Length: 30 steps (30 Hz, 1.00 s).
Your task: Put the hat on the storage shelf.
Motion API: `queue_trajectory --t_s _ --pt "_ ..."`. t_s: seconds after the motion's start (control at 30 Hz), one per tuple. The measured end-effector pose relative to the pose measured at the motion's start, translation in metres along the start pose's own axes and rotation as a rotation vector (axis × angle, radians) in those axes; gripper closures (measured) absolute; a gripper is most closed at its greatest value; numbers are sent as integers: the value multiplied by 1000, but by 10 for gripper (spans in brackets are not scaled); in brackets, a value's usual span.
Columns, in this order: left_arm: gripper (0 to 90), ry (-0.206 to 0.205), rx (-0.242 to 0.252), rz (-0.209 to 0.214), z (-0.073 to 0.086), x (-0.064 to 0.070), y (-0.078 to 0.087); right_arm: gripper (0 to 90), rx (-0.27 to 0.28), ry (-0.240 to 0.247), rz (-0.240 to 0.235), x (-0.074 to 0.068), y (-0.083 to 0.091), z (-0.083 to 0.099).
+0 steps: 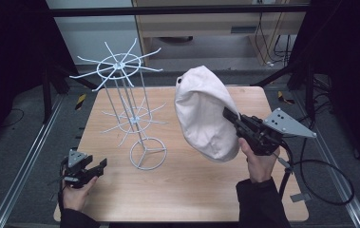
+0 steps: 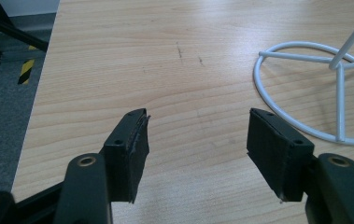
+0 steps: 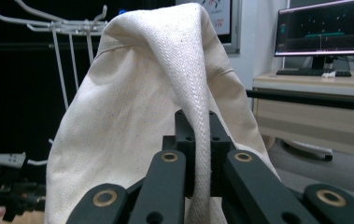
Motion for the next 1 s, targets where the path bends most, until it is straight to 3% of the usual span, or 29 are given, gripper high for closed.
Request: queue_trajectory --t_s 0.7,1.0 --pt "388 -3 -3 -2 0 0 -1 884 151 0 4 -9 -19 -46" --pt "388 -2 -1 -2 0 0 -1 883 196 -4 -30 -16 -30 -63"
Point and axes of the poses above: each handheld gripper's, and its own axes: y roughly backward along the jaws, z roughly out of its underside, x roughly to its right, the point moved 4 cm from there along -y, roughly forward along the jaws, and after that the axes turned 6 degrees about -z, right-handed, at the moved point
